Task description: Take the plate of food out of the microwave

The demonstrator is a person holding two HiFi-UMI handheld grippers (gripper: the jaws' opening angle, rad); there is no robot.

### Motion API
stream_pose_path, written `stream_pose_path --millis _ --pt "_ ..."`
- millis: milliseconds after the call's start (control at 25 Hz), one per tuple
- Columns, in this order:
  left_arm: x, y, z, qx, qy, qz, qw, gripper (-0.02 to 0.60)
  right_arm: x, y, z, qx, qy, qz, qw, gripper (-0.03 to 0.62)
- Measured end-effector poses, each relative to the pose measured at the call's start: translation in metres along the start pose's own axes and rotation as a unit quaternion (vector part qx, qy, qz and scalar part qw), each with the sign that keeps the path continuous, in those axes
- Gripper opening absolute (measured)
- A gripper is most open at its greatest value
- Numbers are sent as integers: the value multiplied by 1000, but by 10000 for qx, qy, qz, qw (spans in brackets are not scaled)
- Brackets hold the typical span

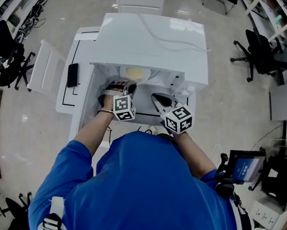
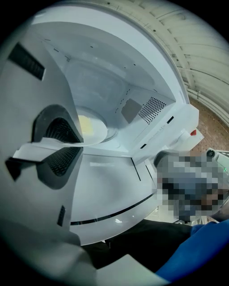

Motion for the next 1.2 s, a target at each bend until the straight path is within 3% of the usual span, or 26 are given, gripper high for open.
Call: stream_pose_path --millis 520,920,1040,1200 --pt "5 7 -12 72 113 -202 9997 40 -8 9 4 61 -36 490 9988 1" --pt "-6 13 -31 485 213 -1322 9898 45 -13 13 17 198 -87 847 9962 0" --pt "-14 18 -36 573 245 -2006 9777 44 -16 16 23 314 -50 1227 9919 1" --pt "-27 23 -44 756 410 -3425 9356 44 -18 23 29 499 222 2334 9709 2"
Point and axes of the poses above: the fingertips, and each gripper's own axes: z forward along the fingers, y to its right, x out of its top, the point moved 10 cm from there along -z, backward along the fingers, and after that the axes turned 15 degrees about z, right-handed, at the moved point
